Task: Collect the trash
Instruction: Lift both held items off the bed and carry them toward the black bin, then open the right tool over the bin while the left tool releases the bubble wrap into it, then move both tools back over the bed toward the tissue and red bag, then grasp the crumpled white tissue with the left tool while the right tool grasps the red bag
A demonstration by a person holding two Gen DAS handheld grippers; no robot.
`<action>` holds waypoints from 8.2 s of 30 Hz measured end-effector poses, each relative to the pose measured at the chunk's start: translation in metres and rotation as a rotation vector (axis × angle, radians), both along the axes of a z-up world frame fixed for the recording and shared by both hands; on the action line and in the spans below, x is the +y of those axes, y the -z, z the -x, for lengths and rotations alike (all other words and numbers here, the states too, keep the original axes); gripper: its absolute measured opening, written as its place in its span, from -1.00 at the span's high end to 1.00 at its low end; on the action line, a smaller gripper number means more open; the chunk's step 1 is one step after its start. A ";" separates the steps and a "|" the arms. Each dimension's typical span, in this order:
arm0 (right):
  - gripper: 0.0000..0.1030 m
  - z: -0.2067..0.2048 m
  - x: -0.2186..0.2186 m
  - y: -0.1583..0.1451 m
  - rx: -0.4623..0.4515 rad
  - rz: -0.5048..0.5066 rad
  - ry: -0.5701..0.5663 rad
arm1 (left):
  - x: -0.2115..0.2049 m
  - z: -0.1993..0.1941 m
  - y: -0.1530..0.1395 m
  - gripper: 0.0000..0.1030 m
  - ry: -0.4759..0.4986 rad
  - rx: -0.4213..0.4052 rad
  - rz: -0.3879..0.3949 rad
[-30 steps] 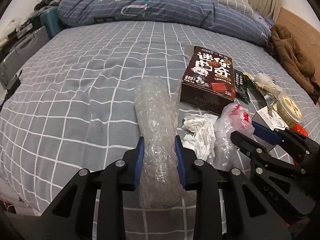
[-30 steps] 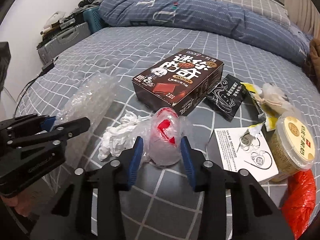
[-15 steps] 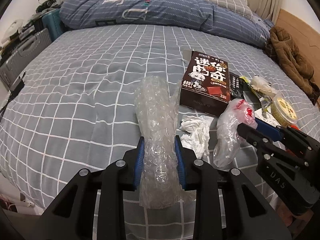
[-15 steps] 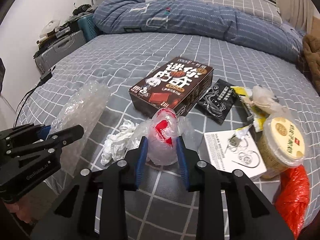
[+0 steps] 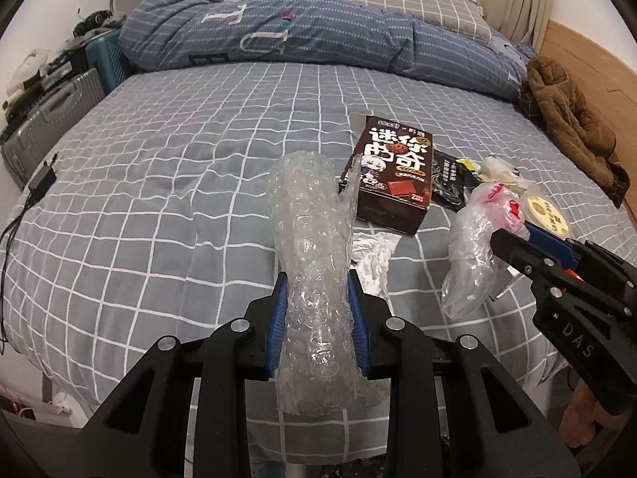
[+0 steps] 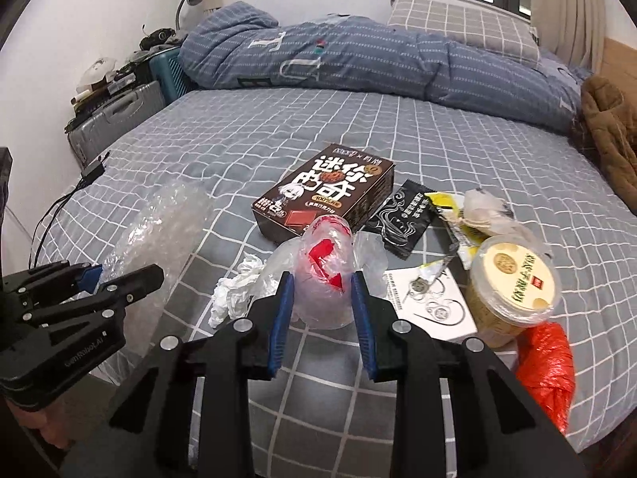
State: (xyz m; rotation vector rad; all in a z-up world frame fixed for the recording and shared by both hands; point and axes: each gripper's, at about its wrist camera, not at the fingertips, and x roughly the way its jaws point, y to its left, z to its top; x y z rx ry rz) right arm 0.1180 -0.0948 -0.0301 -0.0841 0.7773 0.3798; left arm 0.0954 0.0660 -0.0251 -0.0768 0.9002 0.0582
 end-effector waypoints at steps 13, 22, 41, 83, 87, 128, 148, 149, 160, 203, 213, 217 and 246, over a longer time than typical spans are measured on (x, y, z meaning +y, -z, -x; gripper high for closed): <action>0.45 0.040 -0.028 -0.023 -0.039 -0.018 0.024 | -0.012 0.041 -0.011 0.48 0.000 -0.033 0.026; 0.45 0.073 -0.044 -0.032 -0.059 -0.031 0.032 | -0.024 0.068 -0.018 0.49 -0.006 -0.053 0.041; 0.45 0.132 -0.071 -0.031 -0.050 -0.051 0.041 | -0.051 0.115 -0.011 0.50 0.008 -0.036 0.061; 0.45 0.229 -0.096 0.047 0.181 -0.006 0.061 | -0.073 0.222 0.060 0.50 0.011 0.163 0.100; 0.45 0.235 -0.099 0.066 0.229 0.014 0.066 | -0.076 0.230 0.071 0.50 0.009 0.200 0.093; -0.37 0.203 -0.079 0.192 0.477 0.157 0.079 | -0.064 0.206 0.180 0.51 0.036 0.406 0.091; -0.74 0.203 -0.169 0.179 0.425 0.140 0.274 | -0.137 0.188 0.198 0.51 0.194 0.429 0.096; -0.74 0.203 -0.172 0.178 0.425 0.134 0.283 | -0.139 0.187 0.199 0.51 0.198 0.429 0.093; -0.74 0.200 -0.170 0.166 0.387 0.132 0.284 | -0.146 0.192 0.191 0.02 0.196 0.371 0.042; -0.74 0.138 -0.173 0.017 -0.019 0.053 0.300 | -0.108 0.126 0.033 -0.89 0.069 -0.033 0.026; -0.74 0.082 -0.167 0.016 -0.007 0.054 0.280 | -0.076 0.053 0.031 -0.89 0.016 -0.037 0.015; -0.74 0.063 -0.164 0.017 -0.008 0.064 0.281 | -0.062 0.025 0.035 -0.89 0.003 -0.031 0.004; 0.20 -0.015 -0.156 0.072 0.179 0.082 0.285 | -0.027 -0.066 0.079 0.02 -0.033 0.070 -0.052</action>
